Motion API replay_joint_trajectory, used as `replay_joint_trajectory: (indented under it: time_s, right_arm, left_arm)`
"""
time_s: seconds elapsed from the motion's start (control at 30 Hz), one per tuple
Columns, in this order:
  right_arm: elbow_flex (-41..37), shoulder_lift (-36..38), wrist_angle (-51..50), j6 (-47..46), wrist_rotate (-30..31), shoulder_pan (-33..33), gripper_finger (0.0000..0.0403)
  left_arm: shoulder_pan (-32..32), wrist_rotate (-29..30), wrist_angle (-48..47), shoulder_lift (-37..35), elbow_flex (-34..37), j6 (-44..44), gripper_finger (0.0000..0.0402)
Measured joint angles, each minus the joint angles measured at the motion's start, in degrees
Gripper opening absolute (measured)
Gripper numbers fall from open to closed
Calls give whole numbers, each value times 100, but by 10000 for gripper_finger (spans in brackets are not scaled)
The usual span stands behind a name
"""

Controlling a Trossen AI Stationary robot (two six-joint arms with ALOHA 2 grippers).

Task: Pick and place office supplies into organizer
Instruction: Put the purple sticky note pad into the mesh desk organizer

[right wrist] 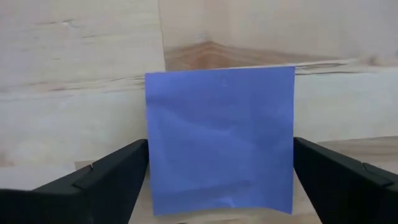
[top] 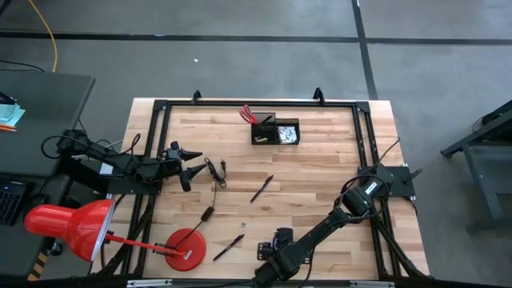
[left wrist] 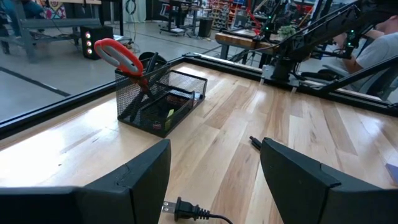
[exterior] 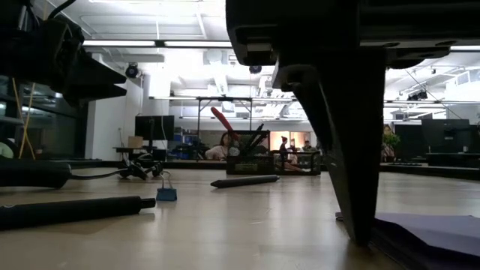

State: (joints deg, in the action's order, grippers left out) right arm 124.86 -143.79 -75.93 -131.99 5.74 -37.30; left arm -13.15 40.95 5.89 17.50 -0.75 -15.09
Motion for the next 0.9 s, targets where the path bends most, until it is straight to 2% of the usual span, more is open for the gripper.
replay_joint_trajectory:
  time_s: [0.3,0.9]
  right_arm:
    - [-7,0,119,-1,-25,17,321]
    - [-33,85,-8,426,199,64,320]
  left_arm:
    - [2,-1,0,0,0,0,232]
    - [2,0,0,0,0,0,232]
